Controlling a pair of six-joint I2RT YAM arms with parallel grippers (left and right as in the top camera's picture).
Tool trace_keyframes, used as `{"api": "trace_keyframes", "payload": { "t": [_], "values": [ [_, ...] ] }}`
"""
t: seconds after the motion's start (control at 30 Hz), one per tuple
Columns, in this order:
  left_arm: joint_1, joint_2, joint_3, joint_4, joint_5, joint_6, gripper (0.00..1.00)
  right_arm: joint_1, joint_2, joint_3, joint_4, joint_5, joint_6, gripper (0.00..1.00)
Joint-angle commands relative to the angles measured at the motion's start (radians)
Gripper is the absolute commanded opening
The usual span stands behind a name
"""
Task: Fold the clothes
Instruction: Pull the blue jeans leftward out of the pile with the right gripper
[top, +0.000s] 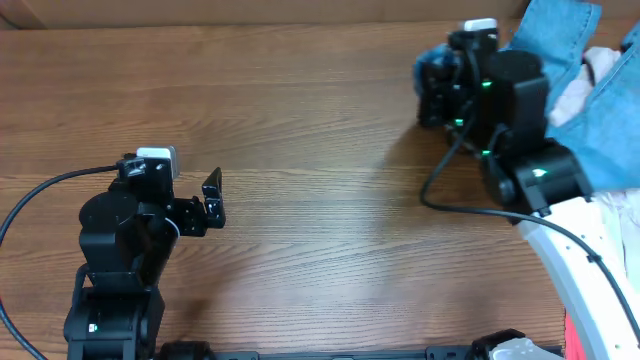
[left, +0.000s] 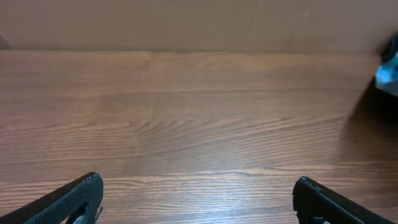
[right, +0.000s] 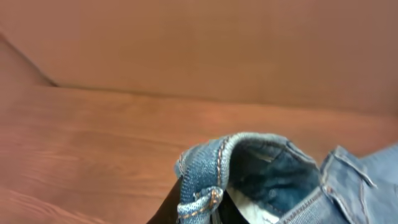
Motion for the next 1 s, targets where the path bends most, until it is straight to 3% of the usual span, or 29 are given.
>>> {"api": "trace_keyframes", "payload": {
  "t": [0.0, 0.27, 0.37, 0.43, 0.57, 0.6, 0.77, 0.97],
  "values": [
    [0.005, 0.003, 0.030, 0.008, 0.006, 0.008, 1.00, 0.093, 0.043, 0.031, 0.100, 0.042, 0.075, 0.05],
    [0.005, 0.020, 0.030, 0.008, 0.006, 0.008, 1.00, 0.247, 0.221, 0.031, 0.351, 0.010, 0.176, 0.06],
    [0.005, 0.027, 0.030, 0.008, 0.006, 0.008, 1.00, 0.317, 0.269, 0.031, 0.416, 0.001, 0.169, 0.12],
    [0.005, 0.031, 0.030, 0.008, 0.006, 0.008, 1.00, 0.349, 0.276, 0.031, 0.412, 0.009, 0.124, 0.26],
    [0.005, 0.032, 0.030, 0.012, 0.007, 0.007, 1.00, 0.344, 0.259, 0.037, 0.337, 0.124, 0.063, 0.68],
    [0.005, 0.032, 0.030, 0.014, 0.007, 0.004, 1.00, 0.332, 0.248, 0.039, 0.314, 0.161, 0.063, 0.72],
    [0.005, 0.034, 0.030, 0.026, 0.011, 0.003, 1.00, 0.180, 0.188, 0.042, 0.226, 0.201, 0.060, 0.76],
    [0.005, 0.078, 0.030, 0.021, 0.015, -0.032, 1.00, -0.053, 0.247, 0.041, 0.066, 0.047, 0.018, 0.68]
  ]
}}
